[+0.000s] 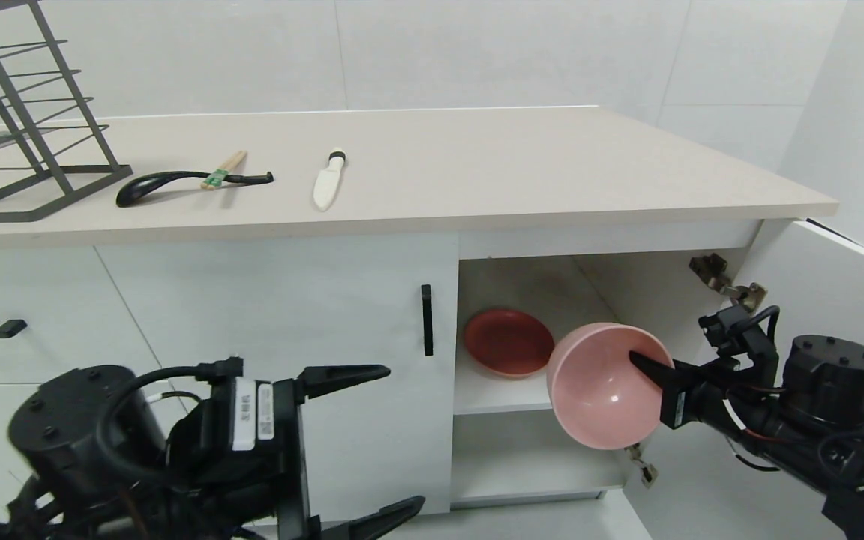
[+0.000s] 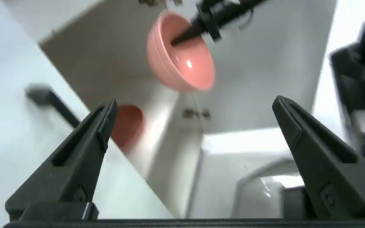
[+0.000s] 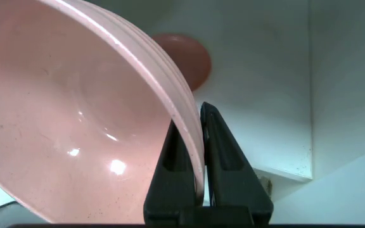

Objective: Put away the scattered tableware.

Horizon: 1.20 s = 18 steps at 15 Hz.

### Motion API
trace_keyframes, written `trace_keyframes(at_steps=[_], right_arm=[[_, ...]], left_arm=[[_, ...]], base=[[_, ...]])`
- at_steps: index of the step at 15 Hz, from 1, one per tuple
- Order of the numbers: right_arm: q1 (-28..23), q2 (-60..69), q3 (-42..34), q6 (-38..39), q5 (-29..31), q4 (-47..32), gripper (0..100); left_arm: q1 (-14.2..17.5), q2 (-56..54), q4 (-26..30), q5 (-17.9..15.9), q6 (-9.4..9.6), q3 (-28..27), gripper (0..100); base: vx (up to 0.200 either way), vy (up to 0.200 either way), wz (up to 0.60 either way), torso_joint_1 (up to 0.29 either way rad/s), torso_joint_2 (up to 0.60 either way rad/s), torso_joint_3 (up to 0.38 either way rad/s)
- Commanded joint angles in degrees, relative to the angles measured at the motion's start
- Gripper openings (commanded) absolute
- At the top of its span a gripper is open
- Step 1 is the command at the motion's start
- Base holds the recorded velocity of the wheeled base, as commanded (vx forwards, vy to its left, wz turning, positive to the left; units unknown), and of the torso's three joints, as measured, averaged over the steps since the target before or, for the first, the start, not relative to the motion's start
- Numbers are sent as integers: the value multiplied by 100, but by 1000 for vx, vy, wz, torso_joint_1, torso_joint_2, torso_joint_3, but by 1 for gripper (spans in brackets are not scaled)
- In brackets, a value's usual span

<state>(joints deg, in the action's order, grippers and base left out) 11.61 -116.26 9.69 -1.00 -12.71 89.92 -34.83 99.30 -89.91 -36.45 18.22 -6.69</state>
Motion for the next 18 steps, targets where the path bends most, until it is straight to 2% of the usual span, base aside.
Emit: trace_keyframes(at_steps=[1,2,4,7,8,11,15,17,18], right_arm=[[158,148,-20,276,-3,8,0],[254,148,24,548,-3,8,0],[386,-81,138,891,-3,8,0],[404,-494,305,917,-3,8,0],[404,-564,393,917,-3,8,0],[430,-925,789,891,-3,8,0],[571,-1434,1588,865,-3,8,0],[571,-1689,1958,873,6,8,0],[571,-1777,2072,865,15,8,0]], left_arm=[[205,-720,-9,6,-12,564,100],[257,-869,-9,15,-30,669,100],[609,-1405,-9,33,-197,669,100],[653,-1721,-9,50,-539,669,100],[662,-1774,-9,77,-574,669,100],[943,-2214,834,463,-680,669,100],[1233,-4068,2698,912,-1612,669,100],[1567,-4868,3190,929,-2130,669,100],[1690,-5070,3269,938,-2315,669,100]], base=[[0,0,0,0,0,0],[0,0,0,0,0,0],[0,0,0,0,0,0],[0,0,0,0,0,0],[0,0,0,0,0,0],[0,0,0,0,0,0],[0,0,0,0,0,0],[0,0,0,0,0,0],[0,0,0,0,0,0]])
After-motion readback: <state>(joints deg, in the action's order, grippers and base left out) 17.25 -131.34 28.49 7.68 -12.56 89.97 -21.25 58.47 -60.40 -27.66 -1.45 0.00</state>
